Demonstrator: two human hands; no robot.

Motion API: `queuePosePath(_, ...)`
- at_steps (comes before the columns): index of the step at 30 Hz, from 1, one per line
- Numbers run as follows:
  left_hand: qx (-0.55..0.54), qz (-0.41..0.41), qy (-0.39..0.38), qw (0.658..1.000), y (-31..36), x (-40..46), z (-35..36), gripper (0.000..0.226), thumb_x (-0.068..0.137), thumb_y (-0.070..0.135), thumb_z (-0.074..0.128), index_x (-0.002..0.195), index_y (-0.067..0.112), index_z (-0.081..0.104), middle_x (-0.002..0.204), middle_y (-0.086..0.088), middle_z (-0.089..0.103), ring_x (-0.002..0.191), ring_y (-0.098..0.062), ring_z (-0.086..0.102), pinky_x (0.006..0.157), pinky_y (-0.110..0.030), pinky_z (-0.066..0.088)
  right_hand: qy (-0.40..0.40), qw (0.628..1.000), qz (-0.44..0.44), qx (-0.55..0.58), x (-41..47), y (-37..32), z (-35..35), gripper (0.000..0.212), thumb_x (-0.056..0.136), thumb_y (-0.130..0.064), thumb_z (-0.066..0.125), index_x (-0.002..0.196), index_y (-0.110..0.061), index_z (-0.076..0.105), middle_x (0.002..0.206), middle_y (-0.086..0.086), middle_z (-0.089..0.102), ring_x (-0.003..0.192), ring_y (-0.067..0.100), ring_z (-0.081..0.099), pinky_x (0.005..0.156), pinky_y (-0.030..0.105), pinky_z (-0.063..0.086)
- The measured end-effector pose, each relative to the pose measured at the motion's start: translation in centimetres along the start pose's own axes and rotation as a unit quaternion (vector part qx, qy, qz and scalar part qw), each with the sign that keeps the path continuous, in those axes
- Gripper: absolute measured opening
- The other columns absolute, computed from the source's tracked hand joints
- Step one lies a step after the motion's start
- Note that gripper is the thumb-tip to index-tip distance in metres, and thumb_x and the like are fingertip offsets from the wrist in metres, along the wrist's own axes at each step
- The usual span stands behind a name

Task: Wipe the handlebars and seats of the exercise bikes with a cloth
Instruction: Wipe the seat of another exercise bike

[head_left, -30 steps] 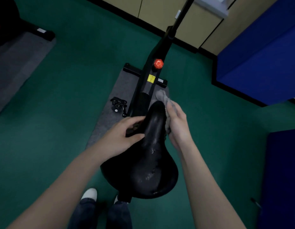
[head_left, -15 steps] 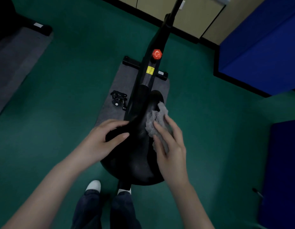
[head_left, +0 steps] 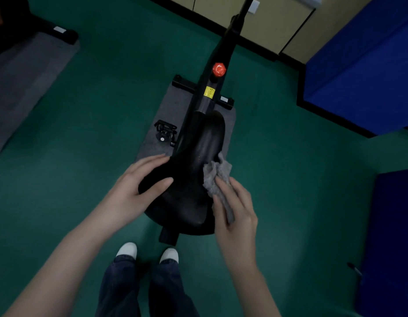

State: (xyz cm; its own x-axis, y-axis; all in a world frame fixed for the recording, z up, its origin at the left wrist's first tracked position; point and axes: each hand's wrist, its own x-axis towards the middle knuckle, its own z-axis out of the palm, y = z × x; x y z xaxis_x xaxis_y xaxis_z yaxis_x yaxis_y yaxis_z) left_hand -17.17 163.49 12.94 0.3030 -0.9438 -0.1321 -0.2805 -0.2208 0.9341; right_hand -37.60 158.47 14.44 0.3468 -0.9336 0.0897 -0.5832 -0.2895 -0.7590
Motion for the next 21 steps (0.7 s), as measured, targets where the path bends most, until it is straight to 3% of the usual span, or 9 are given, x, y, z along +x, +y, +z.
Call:
queuePosePath(5,-0.002,-0.013,0.01,1.0,0.1,-0.6,0.2,0.056,0.076,0.055,0.053,0.128,0.034,0.052,0.138,0.015,0.048,0.133,-0.002,0.038,0.116,-0.039,0.027,-0.018,0.999,-0.014,0.032,1.3,2.1,-0.7,0.032,0.094,-0.013,0.057,0.126,-0.013,0.062,0.128,0.001,0.055,0.122,0.006,0.051,0.105,0.02,0.038)
queuePosePath(8,0.005,-0.012,0.019,1.0,0.1,-0.8,0.3,0.063,0.071,0.055,0.058,0.13,0.032,0.052,0.138,0.016,0.047,0.132,0.002,0.037,0.115,-0.031,0.026,-0.067,0.974,0.11,0.184,5.7,3.7,-0.2,0.026,0.096,-0.011,0.055,0.121,-0.011,0.063,0.123,0.003,0.064,0.114,0.0,0.058,0.099,0.014,0.042)
queuePosePath(10,0.014,-0.006,0.024,1.0,0.2,-1.1,0.4,0.07,0.064,0.055,0.064,0.13,0.033,0.051,0.137,0.02,0.046,0.129,0.01,0.036,0.112,-0.016,0.025,-0.111,0.919,0.212,0.313,7.2,4.9,0.1,0.024,0.097,-0.013,0.054,0.119,-0.011,0.065,0.12,0.008,0.067,0.114,0.017,0.062,0.104,0.031,0.045)
queuePosePath(12,0.022,0.0,0.032,0.999,0.0,-1.5,0.5,0.075,0.059,0.054,0.069,0.129,0.039,0.048,0.136,0.026,0.043,0.126,0.015,0.035,0.106,-0.005,0.024,-0.117,0.889,0.251,0.364,6.9,6.0,-0.1,0.025,0.098,-0.014,0.053,0.119,-0.008,0.065,0.119,0.011,0.068,0.115,0.024,0.062,0.109,0.044,0.041)
queuePosePath(15,0.014,-0.026,0.039,0.999,-0.6,-2.0,0.3,0.087,0.051,0.055,0.075,0.132,0.046,0.044,0.133,0.033,0.042,0.126,0.013,0.037,0.106,-0.014,0.026,-0.078,0.905,0.228,0.351,3.4,6.7,-1.0,0.028,0.096,-0.027,0.055,0.119,-0.016,0.066,0.12,0.005,0.068,0.117,0.02,0.06,0.108,0.047,0.04)
queuePosePath(18,0.003,-0.041,0.037,0.998,-1.2,-2.4,0.3,0.1,0.045,0.059,0.086,0.134,0.05,0.041,0.135,0.027,0.044,0.128,0.008,0.038,0.107,-0.023,0.027,-0.012,0.929,0.193,0.317,-0.6,6.9,-1.2,0.039,0.089,-0.043,0.057,0.124,-0.028,0.063,0.129,-0.005,0.063,0.125,0.012,0.054,0.11,0.043,0.038)
queuePosePath(21,-0.011,-0.049,0.028,0.998,-1.7,-2.5,0.2,0.111,0.034,0.06,0.081,0.136,0.046,0.039,0.139,0.02,0.044,0.13,0.004,0.038,0.11,-0.025,0.027,0.009,0.906,0.22,0.361,-0.2,6.8,-0.3,0.034,0.096,-0.031,0.054,0.128,-0.021,0.061,0.13,-0.002,0.062,0.125,0.013,0.054,0.109,0.041,0.038)
